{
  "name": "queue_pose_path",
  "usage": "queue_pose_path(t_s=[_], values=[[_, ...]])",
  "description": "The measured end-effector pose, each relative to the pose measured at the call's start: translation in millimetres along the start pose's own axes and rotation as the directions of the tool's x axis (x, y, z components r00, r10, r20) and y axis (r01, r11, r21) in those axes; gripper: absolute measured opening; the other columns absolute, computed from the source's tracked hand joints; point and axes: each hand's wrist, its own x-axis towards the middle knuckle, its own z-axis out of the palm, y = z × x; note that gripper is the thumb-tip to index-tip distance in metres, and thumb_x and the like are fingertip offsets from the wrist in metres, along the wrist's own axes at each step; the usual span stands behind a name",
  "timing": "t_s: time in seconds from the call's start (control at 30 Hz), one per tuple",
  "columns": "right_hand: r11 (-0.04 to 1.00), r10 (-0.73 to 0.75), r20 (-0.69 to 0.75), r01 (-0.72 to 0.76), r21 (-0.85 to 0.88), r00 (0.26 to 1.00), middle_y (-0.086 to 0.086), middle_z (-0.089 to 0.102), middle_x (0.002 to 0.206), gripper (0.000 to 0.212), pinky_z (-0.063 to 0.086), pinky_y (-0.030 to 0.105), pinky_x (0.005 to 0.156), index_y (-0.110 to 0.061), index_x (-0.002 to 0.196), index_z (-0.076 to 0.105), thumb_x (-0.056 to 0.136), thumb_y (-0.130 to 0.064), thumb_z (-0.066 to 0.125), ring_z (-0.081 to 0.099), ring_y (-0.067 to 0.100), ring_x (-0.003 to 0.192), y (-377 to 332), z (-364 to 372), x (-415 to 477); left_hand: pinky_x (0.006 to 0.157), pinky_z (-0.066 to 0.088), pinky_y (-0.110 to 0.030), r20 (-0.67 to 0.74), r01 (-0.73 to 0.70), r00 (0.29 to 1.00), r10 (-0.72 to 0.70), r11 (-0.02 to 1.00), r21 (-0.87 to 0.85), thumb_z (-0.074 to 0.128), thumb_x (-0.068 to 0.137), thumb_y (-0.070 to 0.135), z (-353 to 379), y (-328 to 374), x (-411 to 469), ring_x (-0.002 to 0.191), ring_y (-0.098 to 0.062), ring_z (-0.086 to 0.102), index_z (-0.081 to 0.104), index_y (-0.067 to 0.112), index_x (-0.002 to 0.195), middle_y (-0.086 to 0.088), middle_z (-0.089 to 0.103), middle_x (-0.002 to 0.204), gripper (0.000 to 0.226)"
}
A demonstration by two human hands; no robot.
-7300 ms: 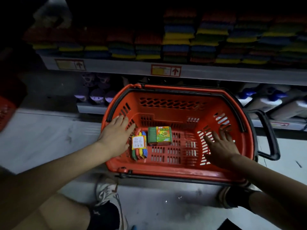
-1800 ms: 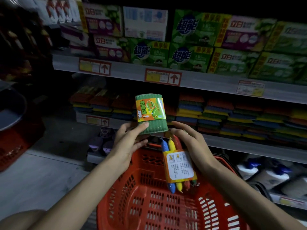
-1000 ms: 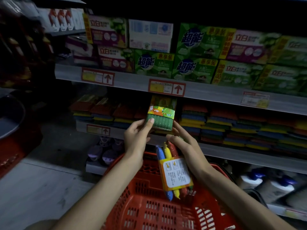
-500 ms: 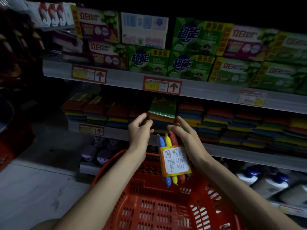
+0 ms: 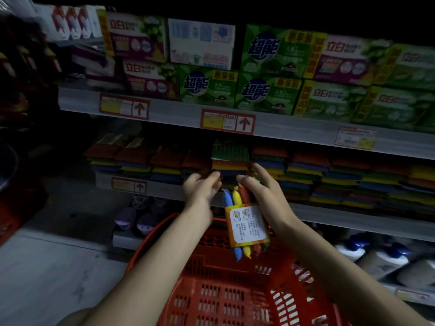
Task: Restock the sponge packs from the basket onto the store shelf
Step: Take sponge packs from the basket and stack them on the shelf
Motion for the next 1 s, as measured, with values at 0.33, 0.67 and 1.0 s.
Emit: queue_pose_path(t_s=[0.33,0.67,1.0], values=[[0.999,-0.009,0.003,0.009,-0.047,1.000,0.001,0.049,0.153,0.086,0.051,0.041,0.107,-0.029,0.158,0.035,0.082,-0.050,0.068,0.060,0.018,0.128,3.1,1.1,-0.8,0.089,0.060,-0.050,0.027,0.073,0.997,-0.071,0.996,-0.051,0.071,0.091,-0.001,3.4,-8.8,2.5,0.074,-0.029,0.075,0.063,-0.001,0.091,-0.029,0.073,0.093,0.008],[0.985,0.155,-0.056,-0.158,-0.062,0.986,0.005,0.070,0.120,0.054,0.055,0.033,0.079,-0.028,0.140,0.055,0.092,-0.048,0.067,0.073,0.019,0.097,10.3,-17.7,-15.0,0.059,0.062,-0.025,0.016,-0.023,1.000,0.024,1.000,-0.013,0.063,0.097,-0.001,7.4,-8.2,4.3,0.069,-0.020,0.075,0.058,-0.003,0.098,-0.027,0.070,0.103,0.006],[0.966,0.228,-0.009,-0.228,-0.126,0.974,0.001,0.072,0.106,0.027,0.055,0.034,0.085,-0.025,0.121,0.066,0.099,-0.040,0.058,0.071,0.018,0.096,6.7,-24.8,-27.7,0.064,0.061,-0.031,-0.020,0.005,1.000,-0.005,1.000,0.010,0.063,0.096,-0.003,12.5,-4.7,6.0,0.072,-0.026,0.074,0.052,0.001,0.094,-0.023,0.067,0.103,0.012]])
